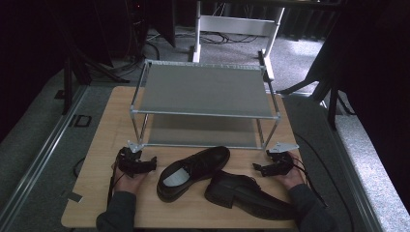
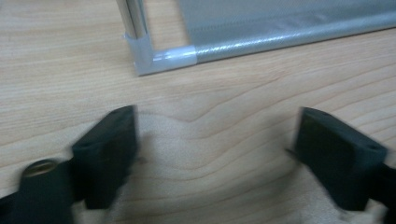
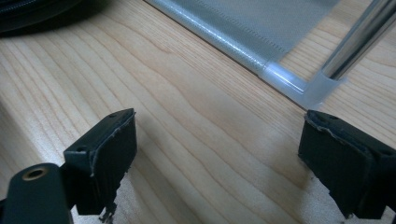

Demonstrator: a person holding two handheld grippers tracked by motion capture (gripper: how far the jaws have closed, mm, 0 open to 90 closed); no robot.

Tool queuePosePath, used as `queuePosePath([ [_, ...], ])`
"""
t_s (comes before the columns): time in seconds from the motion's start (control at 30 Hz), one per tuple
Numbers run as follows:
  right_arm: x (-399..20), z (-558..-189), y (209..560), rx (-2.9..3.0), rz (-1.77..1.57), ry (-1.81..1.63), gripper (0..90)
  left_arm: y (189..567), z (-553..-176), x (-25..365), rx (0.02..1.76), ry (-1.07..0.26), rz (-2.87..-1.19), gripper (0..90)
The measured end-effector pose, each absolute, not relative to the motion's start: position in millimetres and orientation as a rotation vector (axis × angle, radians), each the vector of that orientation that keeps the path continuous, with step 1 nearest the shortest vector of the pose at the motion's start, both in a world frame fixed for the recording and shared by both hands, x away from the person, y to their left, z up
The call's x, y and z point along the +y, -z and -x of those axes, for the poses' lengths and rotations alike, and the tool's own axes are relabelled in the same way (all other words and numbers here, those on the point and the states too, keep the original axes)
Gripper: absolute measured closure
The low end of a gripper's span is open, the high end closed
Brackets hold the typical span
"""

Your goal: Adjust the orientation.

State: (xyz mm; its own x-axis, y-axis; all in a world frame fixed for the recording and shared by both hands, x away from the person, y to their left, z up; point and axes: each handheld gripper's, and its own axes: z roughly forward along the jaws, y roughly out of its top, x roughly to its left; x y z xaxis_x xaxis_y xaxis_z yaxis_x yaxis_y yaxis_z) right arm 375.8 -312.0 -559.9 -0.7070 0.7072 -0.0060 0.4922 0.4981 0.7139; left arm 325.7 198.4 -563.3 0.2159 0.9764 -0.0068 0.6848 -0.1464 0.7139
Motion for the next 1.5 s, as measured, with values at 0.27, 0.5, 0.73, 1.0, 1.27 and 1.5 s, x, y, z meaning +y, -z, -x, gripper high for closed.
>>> queuePosePath([
  [0.27, -312, -376, 560, 2.456, -0.997, -1.028, 11.0, 559, -320, 196, 1.45, -0.594, -1.945, 43.8],
  [0.5, -312, -376, 560, 2.458, -0.994, -1.029, 11.0, 524, -305, 198, 1.304, -0.478, -1.868, 53.2],
  [0.73, -312, -374, 560, 2.475, -0.97, -1.035, 11.0, 486, -284, 189, 1.136, -0.386, -1.85, 57.0],
  [1.0, -312, -374, 560, 2.475, -0.971, -1.035, 11.0, 479, -284, 163, 0.985, -0.265, -1.963, 59.6],
  [1.27, -312, -374, 560, 2.475, -0.971, -1.036, 11.0, 486, -289, 148, 0.943, -0.222, -2.067, 65.8],
  [1.5, -312, -374, 560, 2.475, -0.971, -1.036, 11.0, 493, -301, 142, 0.946, -0.193, -2.119, 70.3],
])
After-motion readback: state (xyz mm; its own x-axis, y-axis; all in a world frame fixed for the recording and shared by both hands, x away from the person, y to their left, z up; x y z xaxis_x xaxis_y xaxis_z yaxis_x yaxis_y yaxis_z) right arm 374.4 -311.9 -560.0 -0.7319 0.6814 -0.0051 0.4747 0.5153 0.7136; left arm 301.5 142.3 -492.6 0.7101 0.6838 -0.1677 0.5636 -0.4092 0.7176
